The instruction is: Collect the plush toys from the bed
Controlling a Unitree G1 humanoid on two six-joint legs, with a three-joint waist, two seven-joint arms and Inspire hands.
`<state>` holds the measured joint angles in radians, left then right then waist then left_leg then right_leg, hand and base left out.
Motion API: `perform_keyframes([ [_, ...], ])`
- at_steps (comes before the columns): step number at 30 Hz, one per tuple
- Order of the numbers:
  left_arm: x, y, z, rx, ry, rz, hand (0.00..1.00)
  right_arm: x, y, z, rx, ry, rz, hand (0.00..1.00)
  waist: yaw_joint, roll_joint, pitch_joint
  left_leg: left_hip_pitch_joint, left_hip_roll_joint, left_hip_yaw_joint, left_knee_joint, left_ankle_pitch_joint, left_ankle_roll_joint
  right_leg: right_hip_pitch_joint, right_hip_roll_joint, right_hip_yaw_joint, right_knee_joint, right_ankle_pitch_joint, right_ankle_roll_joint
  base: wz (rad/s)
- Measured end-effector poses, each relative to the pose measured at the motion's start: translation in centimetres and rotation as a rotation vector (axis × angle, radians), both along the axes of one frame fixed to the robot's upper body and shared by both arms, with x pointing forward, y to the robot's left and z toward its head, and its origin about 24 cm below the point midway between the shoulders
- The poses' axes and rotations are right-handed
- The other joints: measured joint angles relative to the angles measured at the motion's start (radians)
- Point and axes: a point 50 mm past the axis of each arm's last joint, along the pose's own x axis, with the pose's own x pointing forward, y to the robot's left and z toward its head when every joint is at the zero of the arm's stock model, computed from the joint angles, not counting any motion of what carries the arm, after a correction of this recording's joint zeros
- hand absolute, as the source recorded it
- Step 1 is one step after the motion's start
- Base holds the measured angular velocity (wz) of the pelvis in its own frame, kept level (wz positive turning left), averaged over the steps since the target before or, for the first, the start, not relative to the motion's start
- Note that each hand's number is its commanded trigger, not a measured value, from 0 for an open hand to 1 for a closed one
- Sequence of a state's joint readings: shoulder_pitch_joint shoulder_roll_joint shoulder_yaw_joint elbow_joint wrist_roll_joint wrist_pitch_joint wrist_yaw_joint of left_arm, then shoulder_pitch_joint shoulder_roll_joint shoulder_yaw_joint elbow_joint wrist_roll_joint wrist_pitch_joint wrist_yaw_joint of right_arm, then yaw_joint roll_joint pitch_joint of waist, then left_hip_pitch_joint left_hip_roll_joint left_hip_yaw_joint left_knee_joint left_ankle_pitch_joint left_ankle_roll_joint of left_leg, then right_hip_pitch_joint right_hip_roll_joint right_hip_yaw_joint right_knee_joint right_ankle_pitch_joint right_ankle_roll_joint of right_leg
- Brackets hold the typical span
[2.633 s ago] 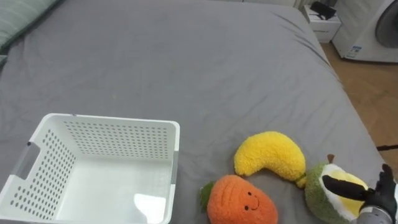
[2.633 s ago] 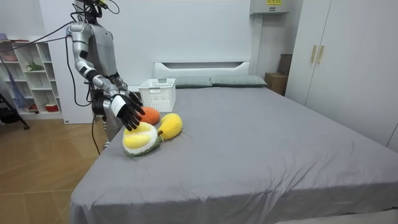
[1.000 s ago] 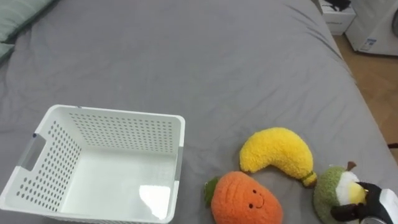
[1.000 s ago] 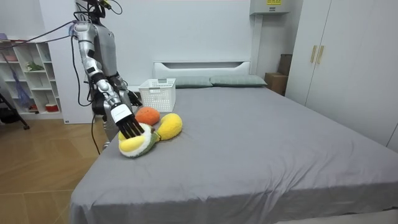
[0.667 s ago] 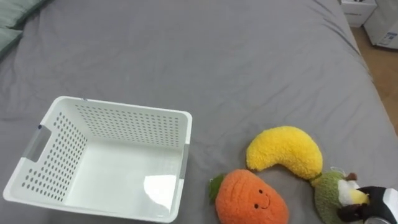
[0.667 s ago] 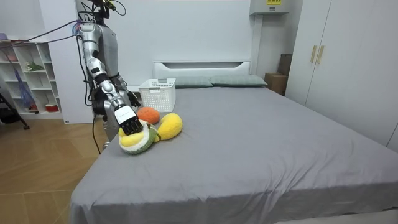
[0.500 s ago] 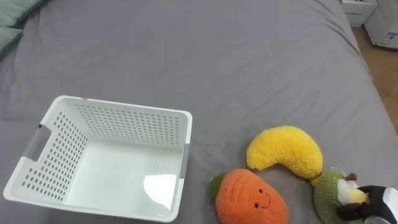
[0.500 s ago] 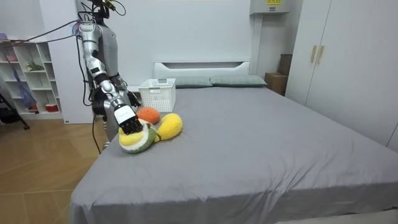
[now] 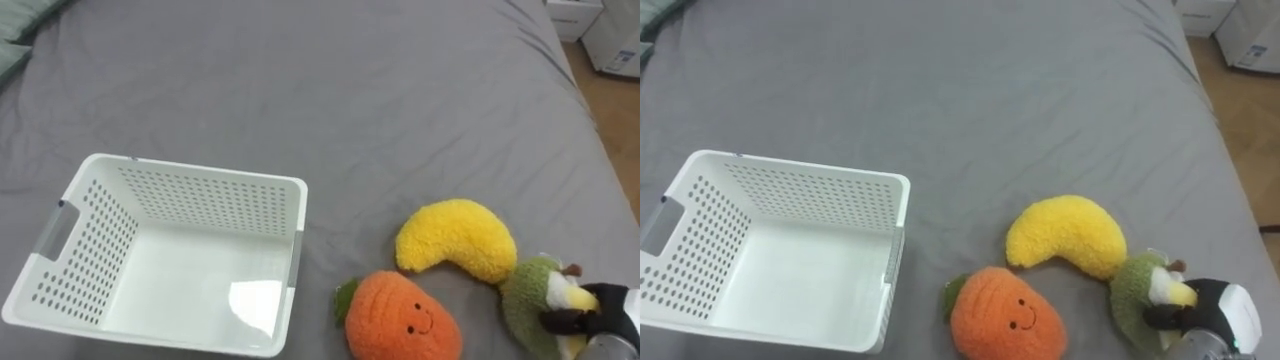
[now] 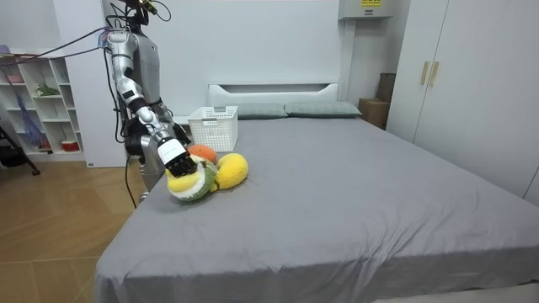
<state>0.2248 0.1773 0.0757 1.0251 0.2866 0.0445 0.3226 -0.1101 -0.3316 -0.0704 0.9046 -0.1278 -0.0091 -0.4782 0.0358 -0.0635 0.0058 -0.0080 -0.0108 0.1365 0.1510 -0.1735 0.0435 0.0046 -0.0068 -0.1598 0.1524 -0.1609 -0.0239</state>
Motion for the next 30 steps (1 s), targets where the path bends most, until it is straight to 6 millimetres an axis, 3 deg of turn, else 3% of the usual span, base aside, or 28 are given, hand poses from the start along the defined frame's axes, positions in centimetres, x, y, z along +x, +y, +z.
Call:
perform_keyframes([
  [8,-0.2,0.1,0.0,-0.002,0.000,0.032,0.00,1.3,0.7,2.4,0.015,-0.147,0.077,1.00,-0.005,-0.012,-0.0013,0.031,0.001,0.016,-0.007,0.000,0.000,0.014,0.004,0.030,0.000,0.000,0.000,-0.06],
  [19,-0.1,0.1,-0.1,-0.002,0.023,0.067,0.00,4.0,2.7,7.8,-0.031,-0.359,0.225,1.00,-0.012,-0.012,-0.0050,0.040,0.006,0.035,-0.007,0.000,0.000,0.015,0.008,0.045,0.007,0.000,0.000,-0.03],
  [27,0.0,0.1,-0.1,-0.001,0.024,0.073,0.00,5.3,4.3,11.1,-0.064,-0.464,0.340,1.00,0.001,-0.012,-0.0045,0.047,0.009,0.047,-0.015,0.000,-0.001,0.017,0.009,0.046,0.016,0.000,0.000,-0.03],
  [30,0.0,0.1,-0.1,0.003,0.023,0.074,0.00,5.6,5.0,11.4,-0.055,-0.477,0.375,1.00,0.010,-0.016,0.0006,0.056,0.011,0.049,-0.016,0.000,-0.002,0.026,0.010,0.044,0.016,0.000,0.000,0.00],
])
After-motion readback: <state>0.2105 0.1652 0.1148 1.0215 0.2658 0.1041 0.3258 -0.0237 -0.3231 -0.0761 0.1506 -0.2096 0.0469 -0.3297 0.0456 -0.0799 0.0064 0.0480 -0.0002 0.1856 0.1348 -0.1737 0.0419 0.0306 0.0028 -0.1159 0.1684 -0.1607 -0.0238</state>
